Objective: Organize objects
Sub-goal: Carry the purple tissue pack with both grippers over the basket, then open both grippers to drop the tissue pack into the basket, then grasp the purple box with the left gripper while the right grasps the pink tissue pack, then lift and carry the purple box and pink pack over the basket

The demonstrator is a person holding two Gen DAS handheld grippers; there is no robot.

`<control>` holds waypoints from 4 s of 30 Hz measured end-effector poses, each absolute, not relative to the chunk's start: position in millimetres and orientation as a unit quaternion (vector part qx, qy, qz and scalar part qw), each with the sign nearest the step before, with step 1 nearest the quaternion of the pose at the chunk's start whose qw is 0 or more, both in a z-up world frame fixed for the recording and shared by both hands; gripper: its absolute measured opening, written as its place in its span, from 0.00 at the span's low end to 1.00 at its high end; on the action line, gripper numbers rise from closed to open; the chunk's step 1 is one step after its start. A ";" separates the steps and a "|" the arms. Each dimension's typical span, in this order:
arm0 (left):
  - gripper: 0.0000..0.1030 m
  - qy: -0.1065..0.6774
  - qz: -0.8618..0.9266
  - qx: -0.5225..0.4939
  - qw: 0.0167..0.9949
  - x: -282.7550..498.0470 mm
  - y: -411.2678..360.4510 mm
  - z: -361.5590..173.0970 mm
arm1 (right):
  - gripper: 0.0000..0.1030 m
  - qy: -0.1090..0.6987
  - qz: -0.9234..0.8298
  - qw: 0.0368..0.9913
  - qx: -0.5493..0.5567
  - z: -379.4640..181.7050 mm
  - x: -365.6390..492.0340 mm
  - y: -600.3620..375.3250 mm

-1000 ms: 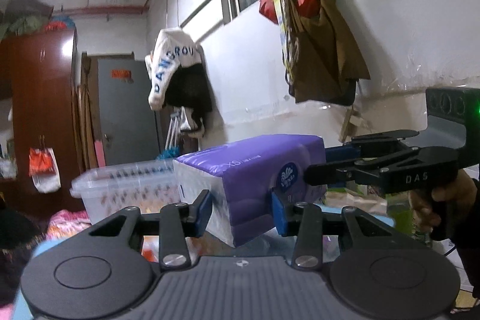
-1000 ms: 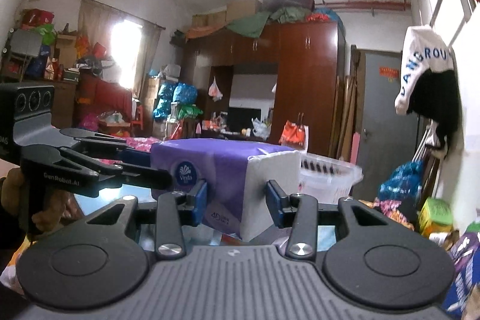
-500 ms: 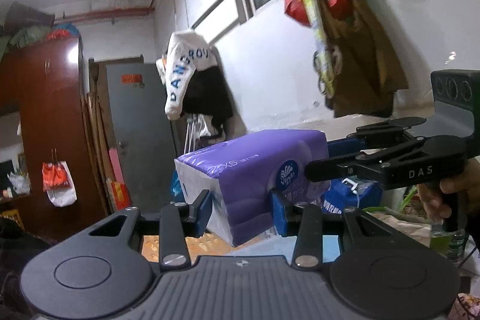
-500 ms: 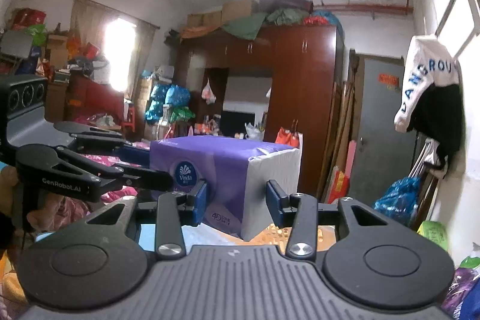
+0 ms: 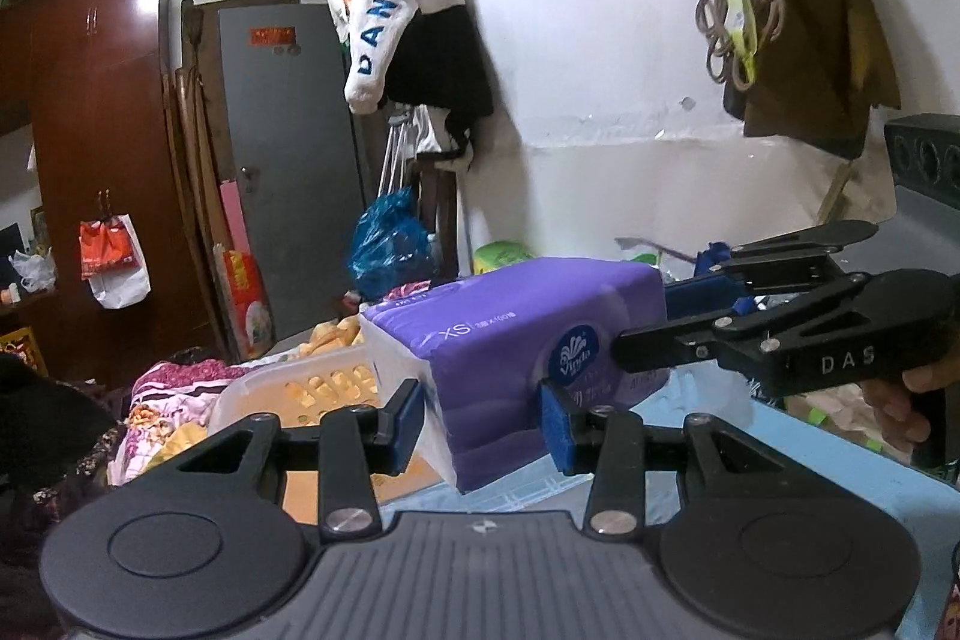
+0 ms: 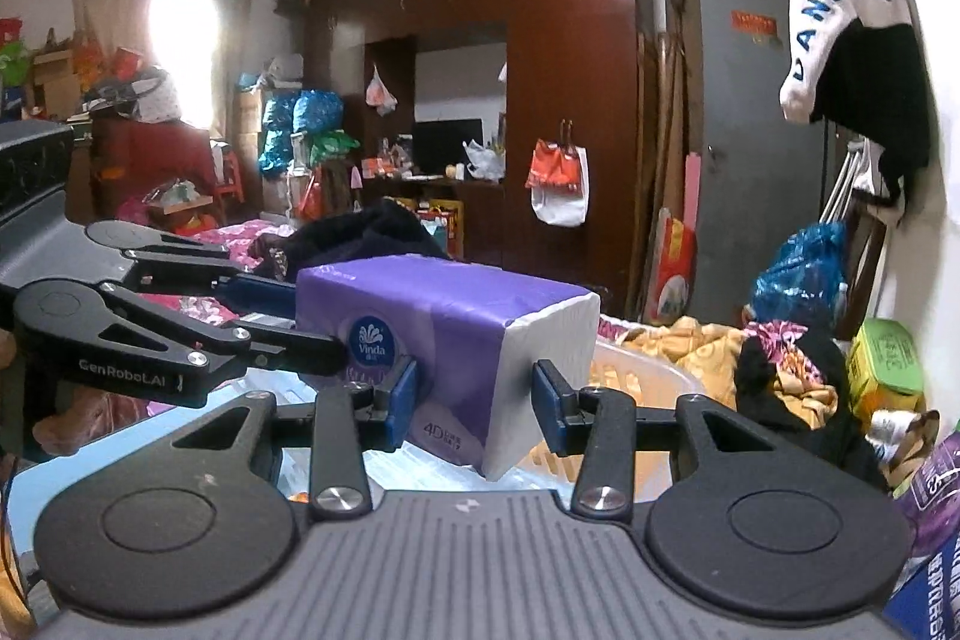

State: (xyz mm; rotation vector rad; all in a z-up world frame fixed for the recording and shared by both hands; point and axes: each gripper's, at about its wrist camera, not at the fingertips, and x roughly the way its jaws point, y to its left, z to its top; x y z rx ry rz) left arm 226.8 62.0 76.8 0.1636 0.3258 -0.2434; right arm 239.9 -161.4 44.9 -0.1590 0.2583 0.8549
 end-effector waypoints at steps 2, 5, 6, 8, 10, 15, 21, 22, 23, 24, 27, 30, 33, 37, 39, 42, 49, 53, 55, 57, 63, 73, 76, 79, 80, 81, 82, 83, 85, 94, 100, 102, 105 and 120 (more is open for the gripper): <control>0.45 0.165 -0.120 0.079 0.976 230.2 63.9 77.1 | 0.44 0.129 0.410 0.900 -0.075 45.7 240.9 -161.7; 0.45 0.176 -0.117 0.080 0.974 238.4 63.1 75.2 | 0.44 0.138 0.400 0.902 -0.086 47.0 245.2 -156.8; 0.45 0.180 -0.115 0.081 0.973 242.2 61.2 74.2 | 0.44 0.142 0.397 0.902 -0.091 46.0 246.3 -155.1; 0.45 0.187 -0.113 0.084 0.972 246.3 59.6 70.9 | 0.44 0.146 0.390 0.904 -0.095 44.0 246.6 -153.8; 0.45 0.192 -0.112 0.082 0.972 249.2 60.2 68.4 | 0.44 0.153 0.388 0.904 -0.091 43.5 249.5 -154.5; 0.45 0.204 -0.108 0.081 0.970 257.3 60.0 61.9 | 0.44 0.164 0.376 0.906 -0.101 44.3 253.8 -148.7; 0.45 0.214 -0.102 0.084 0.968 260.8 59.8 59.5 | 0.45 0.175 0.370 0.905 -0.112 46.8 258.8 -143.0; 0.47 0.216 -0.103 0.085 0.967 261.3 60.4 59.2 | 0.47 0.180 0.372 0.904 -0.111 47.3 262.0 -143.2; 0.47 0.216 -0.104 0.084 0.967 261.9 60.9 59.0 | 0.48 0.184 0.374 0.902 -0.110 47.5 262.7 -143.1; 0.52 0.213 -0.103 0.082 0.968 261.7 62.1 58.6 | 0.49 0.181 0.374 0.903 -0.108 48.3 262.3 -143.2; 0.73 0.205 -0.098 0.086 0.970 258.7 62.4 57.2 | 0.81 0.162 0.333 0.921 -0.124 51.5 256.9 -143.9; 0.78 0.185 -0.070 0.090 0.976 248.5 64.5 61.6 | 0.94 0.143 0.323 0.930 -0.103 59.7 246.0 -160.9; 0.87 0.146 -0.049 0.066 0.986 215.6 71.7 75.3 | 1.00 0.130 0.320 0.937 -0.060 66.6 221.8 -193.0; 0.88 0.121 -0.044 0.035 0.991 141.9 64.5 77.5 | 1.00 0.134 0.321 0.937 -0.022 47.8 177.7 -246.6; 0.88 0.122 -0.069 0.032 0.990 105.2 47.3 65.9 | 1.00 0.153 0.314 0.937 -0.006 23.8 155.2 -270.4; 0.88 0.119 -0.093 0.052 0.987 66.3 8.3 40.4 | 1.00 0.184 0.300 0.936 0.010 -11.8 124.1 -293.6; 0.88 0.182 -0.109 0.039 0.976 74.0 -48.8 -23.6 | 1.00 0.162 0.278 0.947 0.022 -45.8 95.9 -294.7; 0.85 0.187 -0.106 0.039 0.976 87.6 -59.7 -37.6 | 0.99 0.156 0.265 0.952 0.009 -51.6 99.3 -279.3; 0.84 0.185 -0.098 0.036 0.977 92.6 -60.6 -40.4 | 0.98 0.157 0.269 0.950 0.003 -56.2 100.3 -277.5; 0.84 0.187 -0.098 0.037 0.977 95.9 -59.8 -44.8 | 0.95 0.156 0.263 0.952 -0.004 -62.2 100.2 -277.2; 0.84 0.186 -0.103 0.051 0.976 102.9 -62.0 -52.1 | 0.70 0.167 0.266 0.949 -0.031 -71.2 102.1 -269.6; 0.64 0.206 -0.113 0.059 0.970 120.2 -74.3 -63.2 | 0.47 0.158 0.249 0.955 -0.030 -66.8 103.5 -288.0; 0.56 0.202 -0.108 0.061 0.972 119.1 -75.7 -64.1 | 0.46 0.154 0.249 0.956 -0.032 -65.0 102.4 -287.9; 0.54 0.189 -0.104 0.060 0.975 115.5 -74.2 -64.2 | 0.47 0.150 0.252 0.956 -0.035 -63.7 100.7 -285.9; 0.54 0.181 -0.103 0.058 0.976 113.4 -73.3 -64.2 | 0.47 0.148 0.252 0.956 -0.036 -63.3 100.0 -285.3; 0.54 0.173 -0.102 0.055 0.978 110.9 -72.3 -63.3 | 0.46 0.145 0.253 0.956 -0.037 -63.0 99.3 -284.8; 0.54 0.165 -0.105 0.053 0.979 108.0 -71.4 -61.8 | 0.46 0.142 0.255 0.956 -0.037 -62.6 98.5 -284.7; 0.54 0.158 -0.107 0.052 0.980 104.2 -70.8 -60.0 | 0.46 0.142 0.257 0.955 -0.036 -62.1 97.9 -284.7; 0.54 0.142 -0.105 0.052 0.983 95.9 -68.6 -55.0 | 0.46 0.140 0.261 0.955 -0.035 -60.5 96.3 -284.2; 0.54 0.089 -0.087 0.024 0.992 55.0 -38.0 -23.8 | 0.46 0.111 0.287 0.951 -0.015 -35.3 86.4 -282.0; 0.54 0.050 -0.052 0.012 0.997 28.5 -6.3 4.6 | 0.46 0.082 0.301 0.950 -0.011 -12.3 81.9 -277.9; 0.54 0.040 -0.039 0.005 0.998 24.7 5.6 14.7 | 0.46 0.069 0.309 0.948 -0.016 -5.4 81.5 -274.6; 0.54 0.031 -0.025 0.004 0.999 28.9 18.4 30.6 | 0.46 0.054 0.323 0.945 -0.023 8.6 85.0 -265.9; 0.54 0.162 0.046 0.005 0.986 204.6 68.2 106.4 | 0.46 0.121 0.315 0.938 -0.072 74.0 234.5 -163.3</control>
